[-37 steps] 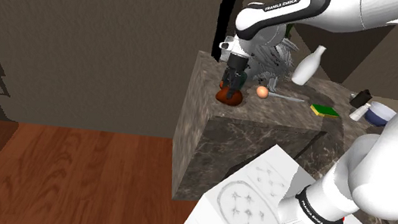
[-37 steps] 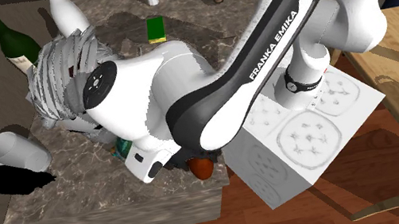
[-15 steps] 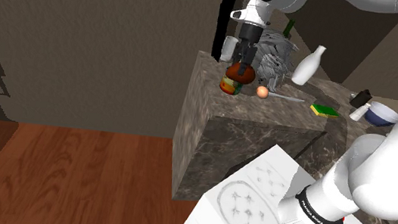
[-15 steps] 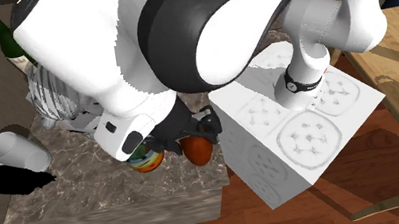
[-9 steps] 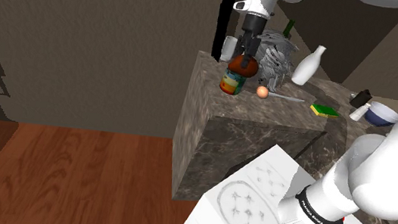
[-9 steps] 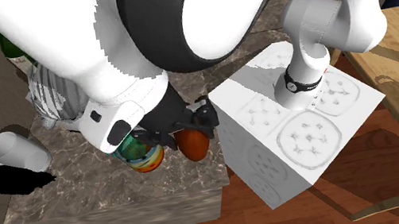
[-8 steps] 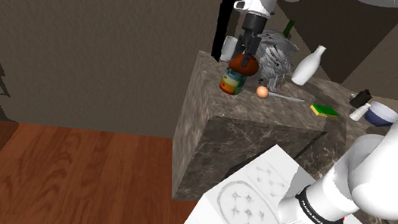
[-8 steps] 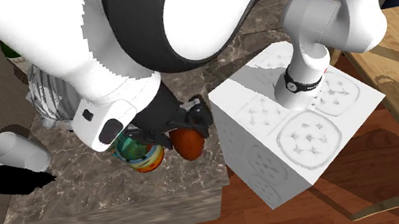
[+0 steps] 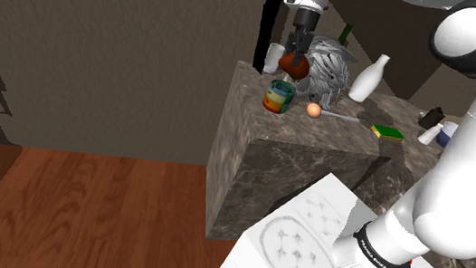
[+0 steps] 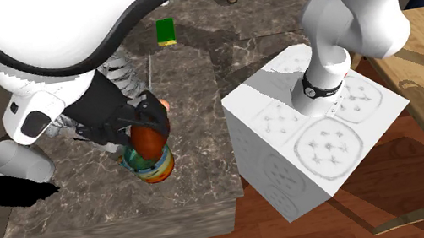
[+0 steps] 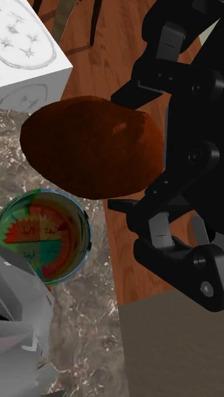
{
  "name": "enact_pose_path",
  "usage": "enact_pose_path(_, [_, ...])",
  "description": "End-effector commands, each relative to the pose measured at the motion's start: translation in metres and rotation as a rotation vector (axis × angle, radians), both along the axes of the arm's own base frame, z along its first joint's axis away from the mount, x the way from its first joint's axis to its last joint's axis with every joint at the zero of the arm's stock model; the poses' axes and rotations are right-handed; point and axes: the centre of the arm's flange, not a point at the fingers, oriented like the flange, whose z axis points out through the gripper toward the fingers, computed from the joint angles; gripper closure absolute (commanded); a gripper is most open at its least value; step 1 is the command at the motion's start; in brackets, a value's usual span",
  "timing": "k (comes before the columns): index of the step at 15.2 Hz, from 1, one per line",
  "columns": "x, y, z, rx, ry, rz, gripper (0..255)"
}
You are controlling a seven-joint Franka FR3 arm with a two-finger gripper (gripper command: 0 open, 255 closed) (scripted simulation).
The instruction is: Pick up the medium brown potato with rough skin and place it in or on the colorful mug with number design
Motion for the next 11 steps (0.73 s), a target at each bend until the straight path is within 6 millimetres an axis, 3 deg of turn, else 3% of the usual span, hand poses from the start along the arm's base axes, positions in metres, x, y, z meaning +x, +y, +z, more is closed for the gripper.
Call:
enact_pose_path(1, [0.018,-0.022,0.0,0.0,0.0,0.002,255])
enact_pose_path(4, [0.041,-0.051,0.001,0.0,0.0,0.002,255])
enact_pose_path(11, [0.041,-0.051,-0.036,0.0,0.0,0.002,255])
